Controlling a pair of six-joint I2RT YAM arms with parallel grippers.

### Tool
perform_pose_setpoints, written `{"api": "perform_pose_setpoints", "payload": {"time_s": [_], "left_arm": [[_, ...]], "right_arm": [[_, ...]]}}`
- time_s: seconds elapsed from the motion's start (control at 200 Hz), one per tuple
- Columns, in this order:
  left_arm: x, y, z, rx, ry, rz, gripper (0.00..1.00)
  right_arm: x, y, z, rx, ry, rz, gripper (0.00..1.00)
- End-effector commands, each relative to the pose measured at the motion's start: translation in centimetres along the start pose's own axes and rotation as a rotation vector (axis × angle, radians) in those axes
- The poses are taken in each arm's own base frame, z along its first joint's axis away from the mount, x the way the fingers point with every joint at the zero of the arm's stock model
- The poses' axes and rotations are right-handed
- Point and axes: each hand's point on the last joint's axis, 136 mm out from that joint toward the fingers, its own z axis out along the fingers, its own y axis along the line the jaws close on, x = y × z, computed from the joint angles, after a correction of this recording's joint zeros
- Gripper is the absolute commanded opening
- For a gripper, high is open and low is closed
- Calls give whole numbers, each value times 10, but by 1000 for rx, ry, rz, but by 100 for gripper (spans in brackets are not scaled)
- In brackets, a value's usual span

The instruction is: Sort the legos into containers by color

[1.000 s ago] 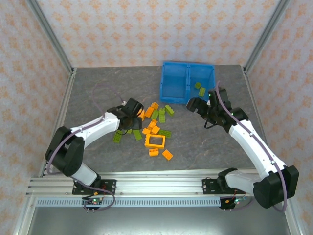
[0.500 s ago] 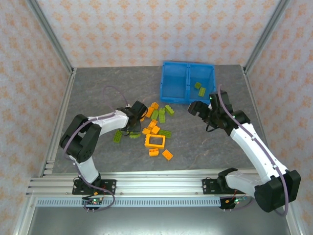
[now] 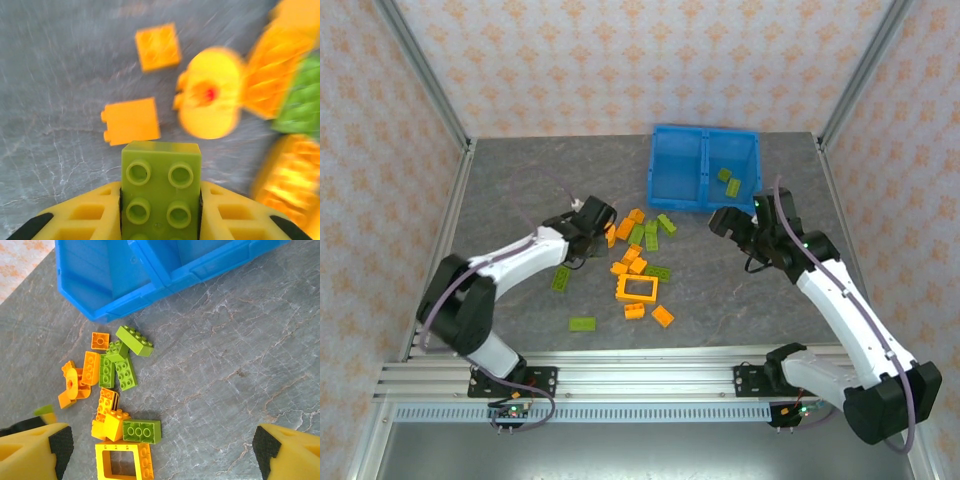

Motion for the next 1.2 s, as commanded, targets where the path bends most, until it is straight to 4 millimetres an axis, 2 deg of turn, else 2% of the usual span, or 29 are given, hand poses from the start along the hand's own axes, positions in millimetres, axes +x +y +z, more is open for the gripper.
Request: {"api": "perform_pose_setpoints", "payload": {"time_s": [0.0, 0.065, 0.15, 0.26, 0.34, 0.415, 0.43, 0.445, 0.566, 0.641, 0.671, 0.701, 0.821, 0.971, 1.076, 1.196], "left_arm": [[-47, -39, -67, 175, -158, -21, 26], [-67, -68, -98, 269, -227, -10, 26], [-88, -116, -133, 388, -303, 36, 25], [-109, -183, -161, 495, -371, 112, 24], [-124, -227, -159, 526, -391, 163, 23], [-138, -263, -149, 549, -395, 184, 22], [-135, -271, -134, 541, -375, 195, 22], [-140, -277, -135, 550, -383, 194, 22], [-153, -320, -95, 538, -377, 219, 22], [-159, -337, -72, 523, -390, 234, 22], [-156, -344, -57, 517, -383, 246, 22], [-159, -350, -53, 527, -399, 247, 23], [-148, -373, -12, 571, -405, 254, 25], [-141, -370, 27, 492, -410, 215, 28], [-139, -368, 36, 467, -415, 216, 36], [-146, -365, 32, 453, -441, 200, 37]], "right_arm": [[-13, 0, -19, 4, -87, 31, 94], [-19, -5, -28, 24, -137, 52, 94], [-28, -22, -42, 82, -225, 93, 94], [-32, -45, -63, 142, -333, 151, 95], [-30, -58, -76, 168, -380, 184, 95], [-27, -67, -84, 181, -397, 200, 95], [-27, -67, -86, 181, -401, 202, 95], [-26, -68, -87, 180, -401, 201, 95], [-18, -71, -91, 171, -383, 205, 95], [-13, -72, -91, 169, -359, 204, 95], [-11, -72, -91, 167, -350, 205, 95], [-8, -73, -90, 168, -340, 205, 95], [-2, -75, -88, 159, -318, 207, 95], [2, -76, -90, 145, -318, 216, 95], [3, -76, -92, 140, -317, 216, 95], [3, -75, -92, 137, -312, 215, 95]]}}
